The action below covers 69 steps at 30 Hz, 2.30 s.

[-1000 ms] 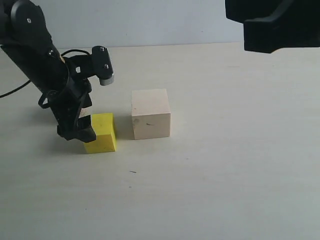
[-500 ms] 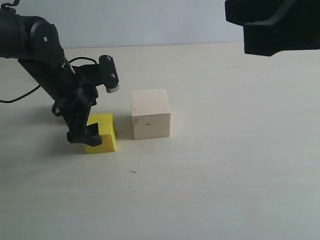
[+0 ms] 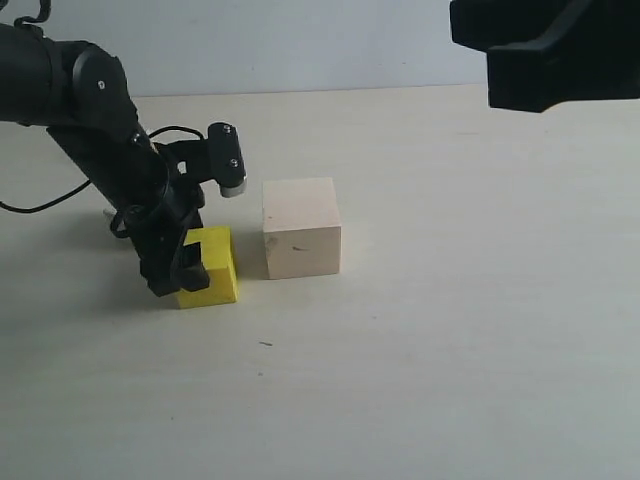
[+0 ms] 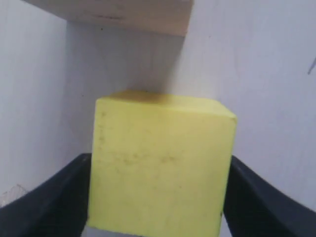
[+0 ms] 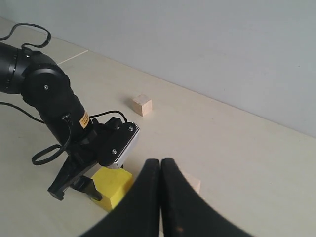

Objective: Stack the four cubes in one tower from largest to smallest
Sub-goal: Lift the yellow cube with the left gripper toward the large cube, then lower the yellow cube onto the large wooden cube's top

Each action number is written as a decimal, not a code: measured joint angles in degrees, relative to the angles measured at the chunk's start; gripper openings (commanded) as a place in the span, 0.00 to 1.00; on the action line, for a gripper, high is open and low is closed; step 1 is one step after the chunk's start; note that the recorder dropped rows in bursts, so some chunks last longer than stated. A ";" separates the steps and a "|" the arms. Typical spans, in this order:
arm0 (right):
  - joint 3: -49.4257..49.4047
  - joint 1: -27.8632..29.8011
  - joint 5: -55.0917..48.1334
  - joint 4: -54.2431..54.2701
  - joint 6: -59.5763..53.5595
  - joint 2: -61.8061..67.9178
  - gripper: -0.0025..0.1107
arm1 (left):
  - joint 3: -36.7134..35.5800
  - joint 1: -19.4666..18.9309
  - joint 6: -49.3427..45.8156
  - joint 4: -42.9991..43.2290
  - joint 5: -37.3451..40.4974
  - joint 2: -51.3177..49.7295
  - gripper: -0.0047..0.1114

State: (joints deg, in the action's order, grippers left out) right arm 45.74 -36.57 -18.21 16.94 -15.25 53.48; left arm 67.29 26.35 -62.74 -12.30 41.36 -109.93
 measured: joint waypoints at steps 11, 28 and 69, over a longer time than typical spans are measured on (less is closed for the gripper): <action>0.00 0.00 0.00 0.00 0.00 0.00 0.02 | 16.02 0.15 1.36 1.77 18.23 2.53 0.04; 0.00 0.58 -0.41 -8.39 10.39 0.00 0.02 | 27.81 2.98 6.47 -1.44 24.13 2.40 0.04; 0.00 2.51 -2.46 -27.75 31.34 0.00 0.02 | 34.18 6.28 4.35 -1.20 21.63 -7.95 0.04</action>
State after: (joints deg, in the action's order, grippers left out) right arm 45.74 -34.06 -20.67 -10.82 16.08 53.48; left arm 101.47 32.63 -58.39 -13.50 62.99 -117.88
